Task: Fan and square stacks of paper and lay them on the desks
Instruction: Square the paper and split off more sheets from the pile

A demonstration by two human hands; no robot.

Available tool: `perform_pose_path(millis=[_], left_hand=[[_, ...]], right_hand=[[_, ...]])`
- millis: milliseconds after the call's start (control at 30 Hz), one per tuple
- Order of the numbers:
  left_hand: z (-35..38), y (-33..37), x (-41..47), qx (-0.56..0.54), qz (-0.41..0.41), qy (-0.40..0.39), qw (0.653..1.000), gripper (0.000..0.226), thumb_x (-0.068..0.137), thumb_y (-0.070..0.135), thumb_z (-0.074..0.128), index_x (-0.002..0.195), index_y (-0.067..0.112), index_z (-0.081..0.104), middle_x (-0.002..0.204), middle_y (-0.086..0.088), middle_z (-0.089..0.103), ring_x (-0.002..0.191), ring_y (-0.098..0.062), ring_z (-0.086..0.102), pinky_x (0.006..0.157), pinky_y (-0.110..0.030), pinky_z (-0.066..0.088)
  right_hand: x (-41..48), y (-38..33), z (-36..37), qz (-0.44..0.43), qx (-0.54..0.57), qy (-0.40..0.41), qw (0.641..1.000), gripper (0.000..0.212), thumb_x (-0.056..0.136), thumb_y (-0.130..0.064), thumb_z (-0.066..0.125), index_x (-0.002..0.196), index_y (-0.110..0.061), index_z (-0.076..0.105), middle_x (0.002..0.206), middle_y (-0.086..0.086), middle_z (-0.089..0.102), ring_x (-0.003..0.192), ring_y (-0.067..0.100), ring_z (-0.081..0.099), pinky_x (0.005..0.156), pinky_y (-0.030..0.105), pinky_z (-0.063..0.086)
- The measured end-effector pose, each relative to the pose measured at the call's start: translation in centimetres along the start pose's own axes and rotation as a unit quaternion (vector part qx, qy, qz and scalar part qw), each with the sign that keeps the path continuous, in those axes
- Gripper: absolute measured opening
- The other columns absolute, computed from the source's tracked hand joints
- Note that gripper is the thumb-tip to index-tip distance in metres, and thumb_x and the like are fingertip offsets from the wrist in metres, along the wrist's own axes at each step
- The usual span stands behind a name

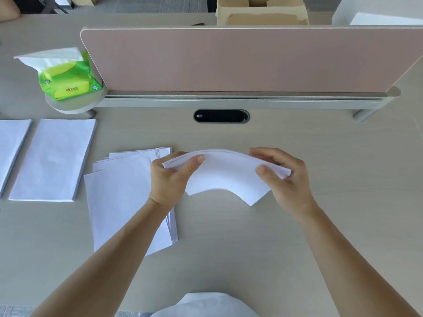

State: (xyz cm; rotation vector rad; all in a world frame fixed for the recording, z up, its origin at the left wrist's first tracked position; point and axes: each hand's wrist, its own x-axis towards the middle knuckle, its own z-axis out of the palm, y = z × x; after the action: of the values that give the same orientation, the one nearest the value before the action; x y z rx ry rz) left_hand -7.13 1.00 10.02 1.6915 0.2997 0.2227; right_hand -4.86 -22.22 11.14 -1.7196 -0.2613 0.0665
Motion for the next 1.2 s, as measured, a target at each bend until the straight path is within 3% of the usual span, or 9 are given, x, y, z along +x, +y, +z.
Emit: perform_pose_path(millis=[100, 233, 333, 433, 567, 667, 1000, 1133, 1200], left_hand=[[-0.4, -0.3, 0.0, -0.024, -0.023, -0.034, 0.999, 0.013, 0.063, 0.043, 0.079, 0.063, 0.031, 0.073, 0.061, 0.017, 0.065, 0.062, -0.006, 0.059, 0.062, -0.019, 0.045], [-0.7, -2.5, -0.2, 0.006, -0.043, -0.067, 0.997, 0.040, 0.062, 0.046, 0.084, 0.092, 0.020, 0.076, 0.083, 0.013, 0.076, 0.081, -0.006, 0.070, 0.077, -0.026, 0.055], [0.0, -2.5, -0.9, 0.069, -0.017, -0.028, 0.997, 0.021, 0.068, 0.044, 0.082, 0.067, 0.024, 0.074, 0.053, 0.013, 0.059, 0.054, -0.002, 0.053, 0.056, -0.020, 0.045], [0.1, -3.0, -1.5, 0.095, 0.052, 0.001, 0.994, 0.039, 0.072, 0.046, 0.076, 0.065, 0.007, 0.072, 0.054, -0.005, 0.062, 0.054, -0.008, 0.055, 0.055, -0.026, 0.045], [-0.9, -4.8, -1.9, 0.032, -0.087, -0.023, 0.995, 0.049, 0.064, 0.059, 0.082, 0.090, 0.018, 0.078, 0.081, 0.009, 0.077, 0.087, -0.015, 0.073, 0.090, -0.042, 0.055], [-0.2, -4.1, -2.1, 0.026, -0.059, -0.057, 0.996, 0.009, 0.070, 0.042, 0.078, 0.079, 0.043, 0.077, 0.081, 0.018, 0.075, 0.084, -0.004, 0.071, 0.083, -0.029, 0.055], [0.3, -2.0, 0.3, 0.046, -0.064, 0.030, 0.996, 0.026, 0.069, 0.044, 0.085, 0.059, 0.028, 0.067, 0.068, 0.003, 0.065, 0.058, -0.003, 0.057, 0.057, -0.020, 0.049], [0.3, 0.5, 3.5, 0.010, -0.054, -0.003, 0.998, 0.018, 0.080, 0.027, 0.081, 0.064, 0.028, 0.075, 0.068, 0.020, 0.072, 0.067, 0.003, 0.066, 0.065, -0.024, 0.055], [0.2, 0.6, 5.3, -0.029, -0.103, -0.019, 0.994, 0.008, 0.080, 0.030, 0.082, 0.075, 0.023, 0.079, 0.080, 0.012, 0.076, 0.076, -0.008, 0.071, 0.071, -0.030, 0.058]], right_hand=[[-0.5, 1.8, -0.4, 0.047, -0.025, -0.029, 0.998, 0.036, 0.070, -0.042, 0.074, 0.105, -0.037, 0.069, 0.103, -0.027, 0.073, 0.103, -0.001, 0.068, 0.086, 0.016, 0.051], [-0.9, 3.9, 0.8, 0.098, -0.003, 0.028, 0.995, 0.014, 0.078, -0.034, 0.075, 0.088, -0.025, 0.075, 0.085, -0.009, 0.075, 0.082, -0.007, 0.065, 0.075, 0.008, 0.046], [-1.2, 3.7, 2.0, 0.070, -0.005, 0.069, 0.995, 0.013, 0.091, -0.012, 0.067, 0.079, -0.012, 0.070, 0.088, 0.016, 0.063, 0.070, -0.013, 0.057, 0.068, 0.007, 0.044], [-1.2, 3.4, 2.1, 0.062, 0.017, 0.078, 0.995, 0.021, 0.091, -0.009, 0.063, 0.082, -0.026, 0.069, 0.078, -0.011, 0.073, 0.077, -0.015, 0.062, 0.073, 0.007, 0.047], [-1.3, 3.5, 1.9, 0.086, 0.020, 0.056, 0.995, 0.024, 0.086, -0.015, 0.067, 0.087, -0.038, 0.072, 0.085, -0.029, 0.073, 0.087, -0.010, 0.067, 0.077, 0.009, 0.048], [-1.2, 3.7, 1.7, 0.093, 0.024, 0.049, 0.994, 0.019, 0.087, -0.013, 0.069, 0.090, -0.031, 0.070, 0.086, -0.027, 0.074, 0.088, -0.008, 0.068, 0.077, 0.010, 0.049], [1.1, 2.6, 1.8, 0.110, 0.026, 0.077, 0.991, 0.046, 0.089, -0.012, 0.071, 0.073, -0.054, 0.074, 0.079, -0.032, 0.072, 0.082, -0.013, 0.067, 0.074, 0.012, 0.052], [3.8, 2.7, 0.6, 0.081, 0.028, 0.073, 0.994, 0.009, 0.091, -0.031, 0.066, 0.088, -0.032, 0.074, 0.086, -0.019, 0.074, 0.085, 0.002, 0.068, 0.076, 0.023, 0.053], [4.5, 4.2, 0.5, 0.083, 0.017, 0.075, 0.994, 0.027, 0.094, -0.038, 0.058, 0.085, -0.014, 0.065, 0.074, -0.003, 0.059, 0.070, 0.009, 0.053, 0.065, 0.027, 0.043]])
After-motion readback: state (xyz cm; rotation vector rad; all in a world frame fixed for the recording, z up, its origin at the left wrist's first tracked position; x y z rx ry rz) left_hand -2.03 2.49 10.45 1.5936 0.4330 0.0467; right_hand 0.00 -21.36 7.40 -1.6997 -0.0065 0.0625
